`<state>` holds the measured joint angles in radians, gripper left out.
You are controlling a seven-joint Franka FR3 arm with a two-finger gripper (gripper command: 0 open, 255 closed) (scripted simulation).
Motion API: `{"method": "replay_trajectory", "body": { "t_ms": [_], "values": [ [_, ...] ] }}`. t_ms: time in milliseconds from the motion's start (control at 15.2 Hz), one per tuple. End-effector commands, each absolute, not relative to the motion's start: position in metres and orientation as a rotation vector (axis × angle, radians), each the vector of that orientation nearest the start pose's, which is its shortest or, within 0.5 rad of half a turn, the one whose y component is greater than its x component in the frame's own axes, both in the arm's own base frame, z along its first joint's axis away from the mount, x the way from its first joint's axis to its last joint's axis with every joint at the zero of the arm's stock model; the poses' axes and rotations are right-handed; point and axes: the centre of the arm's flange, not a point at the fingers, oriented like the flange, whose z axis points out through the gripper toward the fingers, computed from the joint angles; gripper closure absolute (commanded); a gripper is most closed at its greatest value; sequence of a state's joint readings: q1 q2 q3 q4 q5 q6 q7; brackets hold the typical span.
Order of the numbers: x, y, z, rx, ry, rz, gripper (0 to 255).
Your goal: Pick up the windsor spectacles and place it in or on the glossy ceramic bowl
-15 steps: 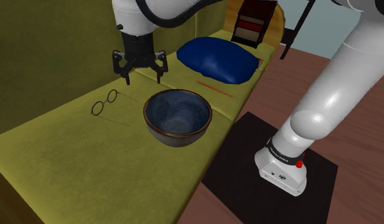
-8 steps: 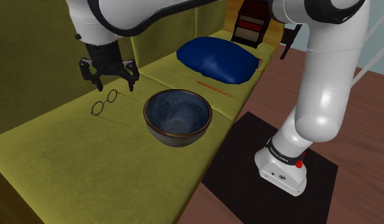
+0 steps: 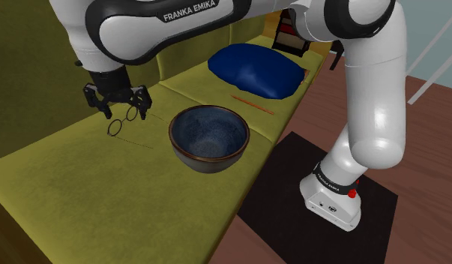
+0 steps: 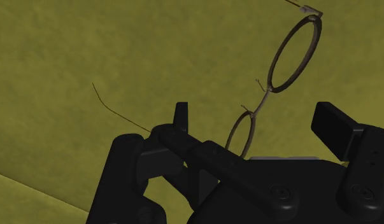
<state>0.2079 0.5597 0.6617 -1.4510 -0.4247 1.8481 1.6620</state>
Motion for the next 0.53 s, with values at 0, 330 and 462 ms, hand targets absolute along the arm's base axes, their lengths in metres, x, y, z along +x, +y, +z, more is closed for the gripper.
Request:
{"method": "replay_trajectory", "body": {
  "t_ms": [0,330,462],
  "values": [
    [0.5263,0.4462,0.3982,-2.987,1.15,-0.089,0],
    [0.5264,0.446,0.3952,-2.987,1.15,-0.089,0],
    [0.5264,0.446,0.3952,-2.987,1.15,-0.089,0]
  ]
}}
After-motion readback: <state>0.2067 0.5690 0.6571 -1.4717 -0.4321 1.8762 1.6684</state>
